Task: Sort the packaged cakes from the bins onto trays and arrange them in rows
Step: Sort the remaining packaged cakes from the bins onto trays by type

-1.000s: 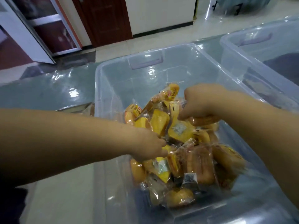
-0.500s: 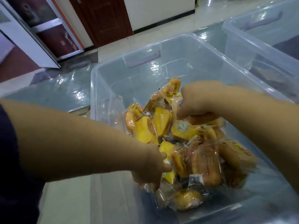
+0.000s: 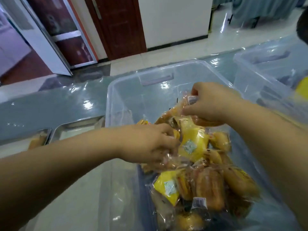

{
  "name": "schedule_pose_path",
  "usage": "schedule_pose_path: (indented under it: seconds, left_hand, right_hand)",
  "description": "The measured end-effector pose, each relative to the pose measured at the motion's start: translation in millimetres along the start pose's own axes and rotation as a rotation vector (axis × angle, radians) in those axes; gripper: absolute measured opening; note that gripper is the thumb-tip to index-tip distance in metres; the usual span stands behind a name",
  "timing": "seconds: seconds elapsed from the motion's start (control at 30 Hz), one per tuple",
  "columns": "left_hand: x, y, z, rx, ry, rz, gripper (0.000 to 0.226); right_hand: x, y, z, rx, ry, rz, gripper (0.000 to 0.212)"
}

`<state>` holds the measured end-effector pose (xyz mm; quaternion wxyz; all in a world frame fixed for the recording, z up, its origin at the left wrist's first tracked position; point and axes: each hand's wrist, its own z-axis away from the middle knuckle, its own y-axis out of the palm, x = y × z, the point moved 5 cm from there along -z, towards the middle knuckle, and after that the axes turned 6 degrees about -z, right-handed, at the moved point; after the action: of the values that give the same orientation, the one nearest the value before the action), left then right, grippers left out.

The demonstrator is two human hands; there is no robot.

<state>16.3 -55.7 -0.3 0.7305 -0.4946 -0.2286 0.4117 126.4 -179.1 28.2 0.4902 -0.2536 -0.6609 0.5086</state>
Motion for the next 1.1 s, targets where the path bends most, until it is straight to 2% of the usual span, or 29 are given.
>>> schedule_pose_path:
  seconds: [0.17,0.27,0.43,0.6,0.83,1.1]
  left_hand:
    - [25,-35,65,-0.398,-0.226,0.270,0.026]
    - [39,-38,111,-0.623,-0.327,0.348,0.021]
    - [60,4,196,-0.830,-0.514,0.386,0.021]
    - [70,80,283,-0.906,-0.678,0.479,0.019]
    - [83,200,403,-0.913,-0.829,0.707,0.023]
    - [113,310,482,-0.918,-1.022,0.932,0.024]
  right_hand:
    - [33,-21,12,-0.164,-0.049,-0.132,0.046]
    - [64,-28,23,-0.207,-0.117,-0.160,0.058]
    - [139,-25,54,-0.221,-0.233,-0.126,0.059]
    - [233,21,94,-0.127,-0.325,-0.109,0.052]
    - [352,141,137,0.070,-0.326,-0.113,0.053]
    - [429,270,157,0.266,-0.312,-0.186,0.053]
